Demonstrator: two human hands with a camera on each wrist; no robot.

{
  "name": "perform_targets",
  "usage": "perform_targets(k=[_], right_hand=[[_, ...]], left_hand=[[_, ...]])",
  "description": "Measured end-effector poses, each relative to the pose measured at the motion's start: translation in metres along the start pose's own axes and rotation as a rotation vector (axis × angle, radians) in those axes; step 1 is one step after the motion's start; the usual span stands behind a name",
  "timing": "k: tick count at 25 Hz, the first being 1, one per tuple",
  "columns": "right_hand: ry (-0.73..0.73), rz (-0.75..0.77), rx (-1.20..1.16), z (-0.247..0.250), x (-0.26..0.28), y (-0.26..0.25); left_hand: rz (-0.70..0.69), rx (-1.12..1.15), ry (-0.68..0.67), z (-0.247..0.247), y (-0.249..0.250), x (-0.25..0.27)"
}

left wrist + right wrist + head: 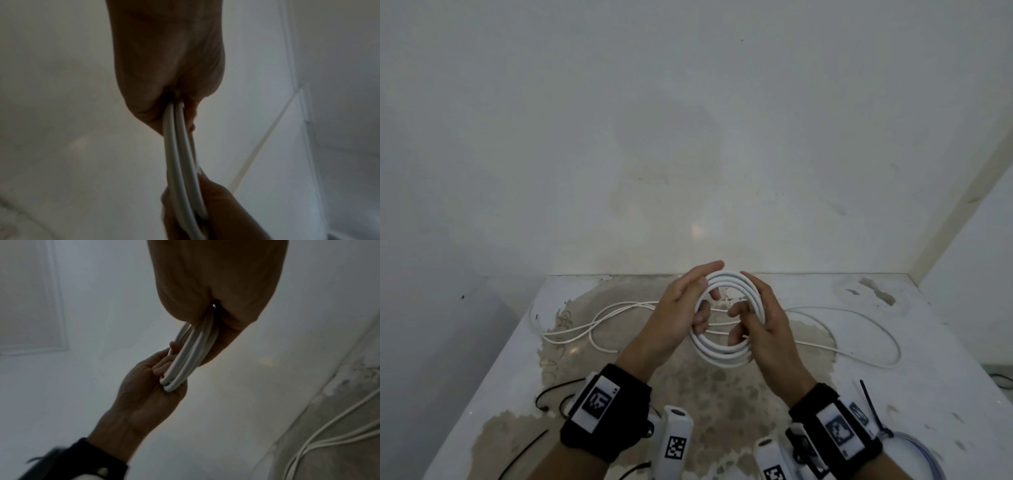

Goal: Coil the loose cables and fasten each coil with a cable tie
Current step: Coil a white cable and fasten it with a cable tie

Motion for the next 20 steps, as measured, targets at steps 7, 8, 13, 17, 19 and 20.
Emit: perform_targets(k=[7, 8, 13, 17, 19, 20], right_hand=[[0.097, 0.080, 0.110, 0.004, 0.001, 0.004], [0.074, 0.114, 0.168, 0.003, 0.002, 0.002], [0.001, 0.214, 0.332, 0.002, 0.004, -0.001], [0.040, 0.167, 0.283, -0.002, 0.009, 0.004], [0.015, 0.144, 0.280, -0.005, 0.014, 0.004], [-0.004, 0.142, 0.277, -0.006, 0.015, 0.003]], left_hand=[[-0.028, -0.294, 0.012, -0.006, 0.001, -0.007], [-0.040, -0.278, 0.013, -0.007, 0.000, -0.008], [-0.043, -0.228, 0.036, 0.000, -0.007, -0.010], [-0.139, -0.497, 0.139, 0.006, -0.009, -0.007], [-0.192, -0.612, 0.087, 0.001, -0.004, -0.004], [-0.198, -0.583, 0.041, -0.002, -0.002, -0.003]])
Point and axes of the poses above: each hand's wrist, its own x-axis away from the middle knuckle, its own z-axis out of the back of the hand, y = z × x, the point moved 6 cm from there along -x, towards the middle knuckle, and after that the axes turned 1 degree about -y, right-handed, at the moved point
